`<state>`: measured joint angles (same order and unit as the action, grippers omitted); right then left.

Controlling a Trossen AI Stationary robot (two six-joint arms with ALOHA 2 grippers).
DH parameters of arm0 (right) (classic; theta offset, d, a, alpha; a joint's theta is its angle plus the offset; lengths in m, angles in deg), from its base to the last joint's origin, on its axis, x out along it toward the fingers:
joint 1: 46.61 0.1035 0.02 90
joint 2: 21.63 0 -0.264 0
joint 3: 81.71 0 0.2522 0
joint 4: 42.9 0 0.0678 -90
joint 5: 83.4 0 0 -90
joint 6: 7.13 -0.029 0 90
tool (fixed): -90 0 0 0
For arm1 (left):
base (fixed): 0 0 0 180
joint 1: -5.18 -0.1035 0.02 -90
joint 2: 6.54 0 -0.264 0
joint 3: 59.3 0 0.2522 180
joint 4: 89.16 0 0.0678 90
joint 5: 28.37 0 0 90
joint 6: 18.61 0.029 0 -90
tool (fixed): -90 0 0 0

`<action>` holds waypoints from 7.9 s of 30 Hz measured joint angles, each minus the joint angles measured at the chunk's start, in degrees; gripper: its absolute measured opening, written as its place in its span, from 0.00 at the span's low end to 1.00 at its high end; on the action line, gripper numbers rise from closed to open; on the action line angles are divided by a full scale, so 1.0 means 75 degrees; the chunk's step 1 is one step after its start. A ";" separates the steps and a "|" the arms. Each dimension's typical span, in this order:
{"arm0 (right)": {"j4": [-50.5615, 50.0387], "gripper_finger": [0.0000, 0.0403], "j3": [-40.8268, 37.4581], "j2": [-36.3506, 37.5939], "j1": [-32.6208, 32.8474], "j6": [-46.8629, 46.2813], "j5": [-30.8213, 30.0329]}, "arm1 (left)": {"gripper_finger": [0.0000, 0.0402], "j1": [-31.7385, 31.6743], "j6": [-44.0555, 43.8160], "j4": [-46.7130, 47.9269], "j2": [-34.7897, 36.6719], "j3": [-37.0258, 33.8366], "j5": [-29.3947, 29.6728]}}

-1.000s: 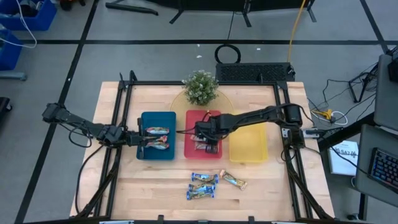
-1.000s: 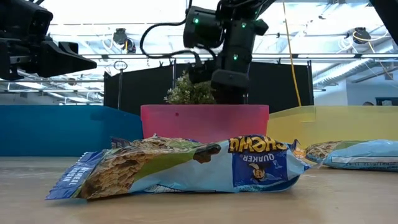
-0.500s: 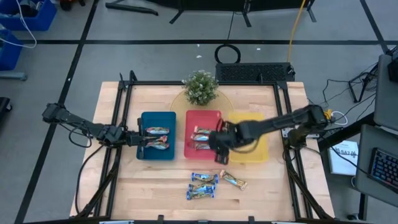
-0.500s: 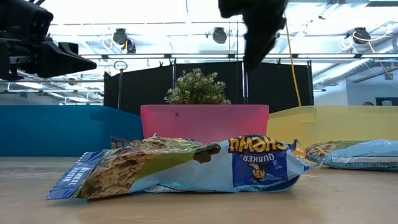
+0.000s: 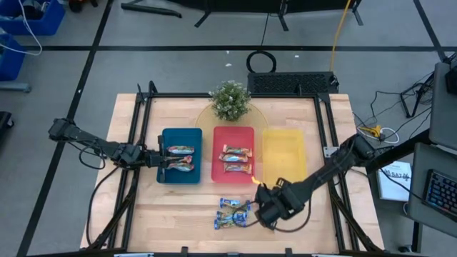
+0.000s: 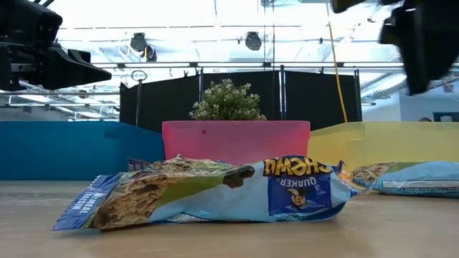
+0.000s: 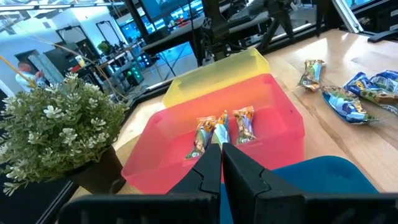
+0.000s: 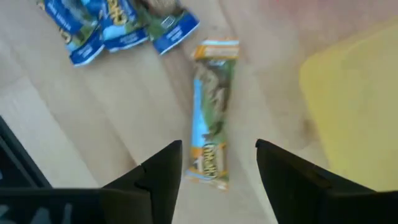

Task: Pick and place Granola Bars by type
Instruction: Put the yellow granola bar into the red bin, then put the top blue granola bar into the yellow bin

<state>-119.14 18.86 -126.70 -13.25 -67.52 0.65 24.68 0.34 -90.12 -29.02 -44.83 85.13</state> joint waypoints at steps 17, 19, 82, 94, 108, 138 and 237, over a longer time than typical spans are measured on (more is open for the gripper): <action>0.2957 0.55 -0.2725 -0.0063 -0.0212 -0.0356 0.0872 | 0.06 0.0001 0.0006 0.0003 -0.0001 0.0000 0.0002; 0.3438 0.55 -0.3030 -0.0012 -0.0212 -0.0334 0.0934 | 0.06 0.0002 0.0006 0.0003 -0.0003 0.0000 0.0000; 0.4499 0.06 -0.1273 -0.0309 -0.4247 0.6254 0.0569 | 0.06 0.0001 0.0047 0.0012 -0.0001 0.0000 0.0018; 0.4401 0.23 -0.1274 -0.0687 -0.4289 0.6363 0.0831 | 0.06 0.0001 0.0047 0.0017 0.0000 0.0000 0.0023; 0.3952 0.40 -0.1401 0.1877 -0.3572 0.6149 -0.0436 | 0.06 0.0000 0.0033 0.0032 -0.0003 0.0000 0.0024; 1.1791 0.00 -0.9607 0.9018 -0.2483 0.8624 -0.0367 | 0.06 0.0003 0.0133 -0.0586 -0.0003 0.0000 0.0058; 1.3333 0.00 -1.0751 0.9336 -0.2485 0.9575 -0.0164 | 0.15 0.0390 -0.3165 0.6441 -1.3289 1.3072 -0.2278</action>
<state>-19.14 -61.78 -56.68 -31.89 4.29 -0.58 27.61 -23.39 -41.81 -128.69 53.21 68.04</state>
